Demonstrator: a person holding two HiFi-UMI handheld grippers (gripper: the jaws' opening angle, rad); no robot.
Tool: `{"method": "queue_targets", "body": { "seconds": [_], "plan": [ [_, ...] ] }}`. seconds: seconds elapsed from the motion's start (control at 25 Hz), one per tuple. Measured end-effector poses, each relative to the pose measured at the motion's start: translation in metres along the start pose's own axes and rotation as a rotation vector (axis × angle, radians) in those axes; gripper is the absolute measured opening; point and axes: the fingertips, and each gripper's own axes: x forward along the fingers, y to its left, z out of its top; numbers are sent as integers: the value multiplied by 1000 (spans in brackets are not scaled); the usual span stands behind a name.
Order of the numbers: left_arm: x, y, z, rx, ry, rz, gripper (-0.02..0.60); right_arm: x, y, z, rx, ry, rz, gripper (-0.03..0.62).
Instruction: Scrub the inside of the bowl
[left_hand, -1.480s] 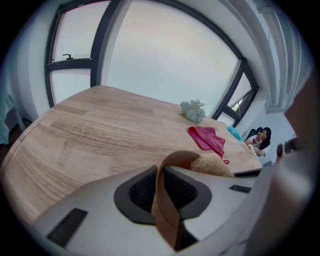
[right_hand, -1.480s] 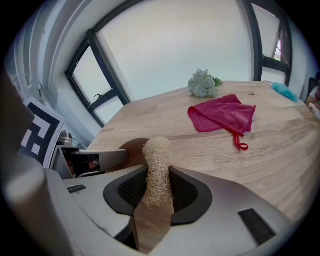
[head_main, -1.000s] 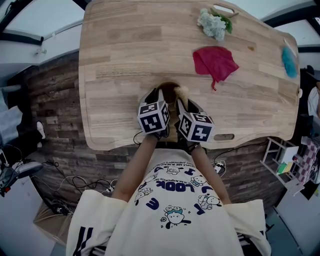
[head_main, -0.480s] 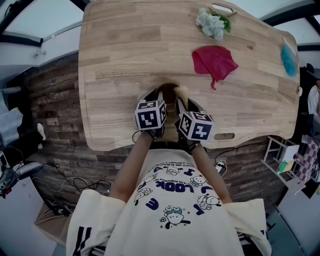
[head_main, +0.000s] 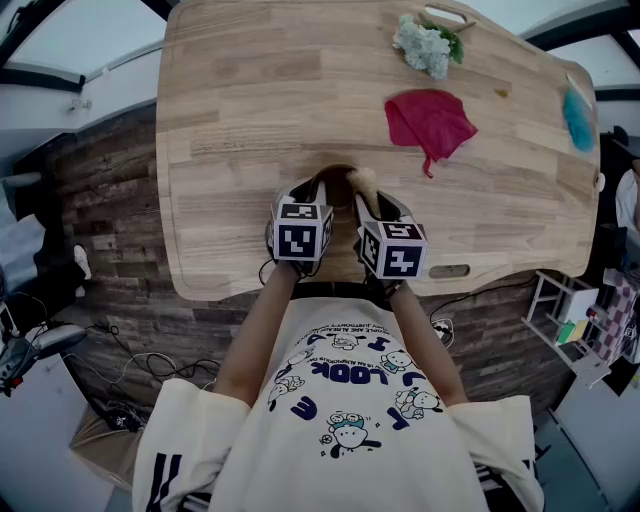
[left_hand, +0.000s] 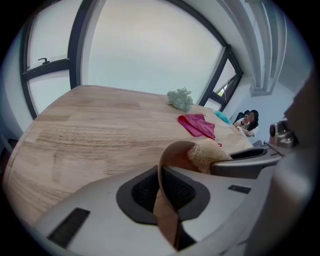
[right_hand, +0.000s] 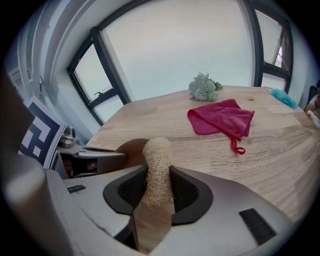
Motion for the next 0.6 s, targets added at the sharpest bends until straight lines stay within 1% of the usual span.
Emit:
{"method": "queue_targets", "body": {
  "seconds": [0.12,0.24,0.36,0.52,0.6],
  "plan": [
    [-1,0,-1,6,-3,15,40,0,0,1,-21,-7,-3,134],
    [-1,-1,-1,3,-6,17,40,-1,0,3,-52,-22,-3,154],
    [-1,-1,-1,0,-7,15,40,-5,-2,7,-52,-52,-15,167],
    [0,0,-1,0,-9,16,38,-11,-6,15,-39,-113,-44,147],
    [0,0,-2,1,-4,16,38,-17,-9,22,-52,-148,-64,139]
  ]
}}
